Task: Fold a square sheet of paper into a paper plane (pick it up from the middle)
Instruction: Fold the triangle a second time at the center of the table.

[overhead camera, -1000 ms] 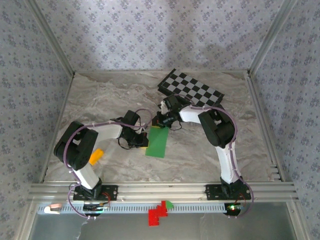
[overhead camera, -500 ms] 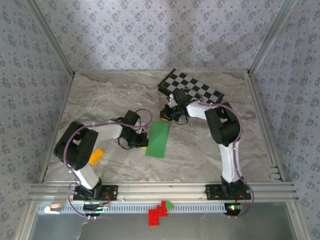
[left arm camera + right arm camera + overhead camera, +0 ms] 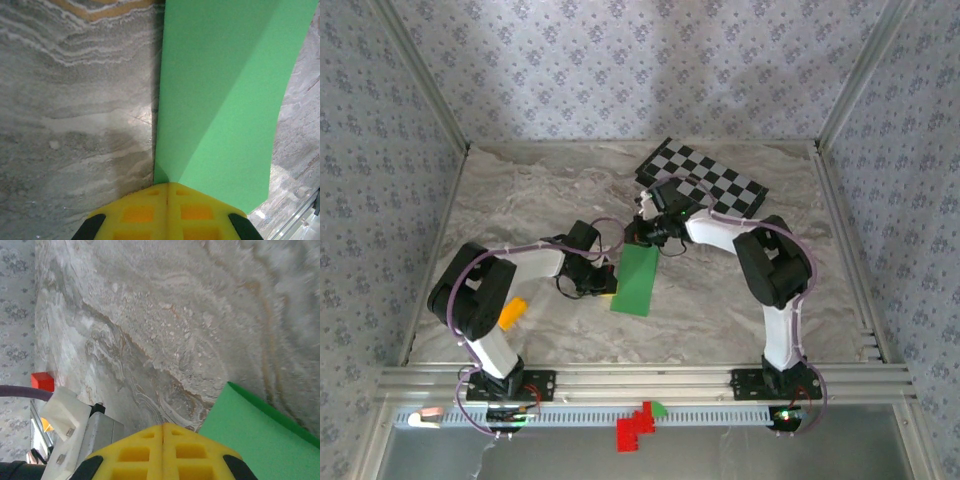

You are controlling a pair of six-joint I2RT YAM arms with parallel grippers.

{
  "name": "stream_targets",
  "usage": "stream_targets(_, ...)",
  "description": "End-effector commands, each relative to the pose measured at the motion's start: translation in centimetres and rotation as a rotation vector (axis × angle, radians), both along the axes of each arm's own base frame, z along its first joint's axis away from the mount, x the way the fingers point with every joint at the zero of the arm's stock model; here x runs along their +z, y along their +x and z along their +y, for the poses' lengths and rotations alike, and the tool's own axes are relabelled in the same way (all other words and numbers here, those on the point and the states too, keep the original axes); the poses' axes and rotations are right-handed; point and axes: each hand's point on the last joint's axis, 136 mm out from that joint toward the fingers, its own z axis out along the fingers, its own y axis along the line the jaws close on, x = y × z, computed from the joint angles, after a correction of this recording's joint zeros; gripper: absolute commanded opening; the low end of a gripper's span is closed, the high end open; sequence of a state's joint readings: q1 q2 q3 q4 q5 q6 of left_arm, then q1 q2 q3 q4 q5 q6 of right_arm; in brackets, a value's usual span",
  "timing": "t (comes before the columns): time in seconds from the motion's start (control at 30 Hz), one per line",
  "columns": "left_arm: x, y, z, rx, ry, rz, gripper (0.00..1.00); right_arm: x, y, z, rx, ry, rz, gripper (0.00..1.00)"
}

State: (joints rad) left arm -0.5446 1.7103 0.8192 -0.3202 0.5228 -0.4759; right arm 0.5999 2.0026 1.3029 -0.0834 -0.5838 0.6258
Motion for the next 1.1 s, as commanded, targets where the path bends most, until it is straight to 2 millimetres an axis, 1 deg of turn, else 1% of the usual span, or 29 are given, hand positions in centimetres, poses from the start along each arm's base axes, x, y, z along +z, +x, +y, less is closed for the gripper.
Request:
stream_targets(0.0, -5.7, -4.4, 5.2, 0.003, 0.291, 0.140, 0.00, -2.3, -1.7, 1.6, 0.033, 0.030, 0.093, 0.03)
stream_targets(0.1, -5.7, -4.4, 5.1, 0.002, 0.291, 0.140, 0.00, -3.4, -1.9, 2.4, 0.042, 0.042, 0.127, 0.03)
stream_targets(0.17, -5.7, -4.4, 5.2, 0.004, 0.293, 0.139, 0.00, -4.2, -1.9, 2.3, 0.042, 0.031, 0.145, 0.02)
stream_targets(0.33, -5.9, -4.6, 5.5, 0.006, 0.306, 0.147, 0.00, -5.8, -0.2, 0.6, -0.004, -0.009, 0.155, 0.02)
stream_targets(0.53, -6.1, -4.9, 5.5, 0.005, 0.319, 0.150, 0.00, -7.5, 1.0, -0.7, -0.026, -0.055, 0.178, 0.02)
stream_targets(0.77, -6.4, -5.1, 5.2, -0.003, 0.320, 0.155, 0.00, -7.9, 2.8, -1.9, -0.061, -0.077, 0.182, 0.01)
stream_targets(0.93, -6.4, -5.1, 4.9, -0.004, 0.317, 0.155, 0.00, -7.8, 4.0, -2.5, -0.061, -0.091, 0.167, 0.01)
stream_targets(1.07, -6.2, -4.9, 4.7, -0.006, 0.311, 0.148, 0.00, -6.9, 5.2, -3.0, -0.070, -0.089, 0.153, 0.01)
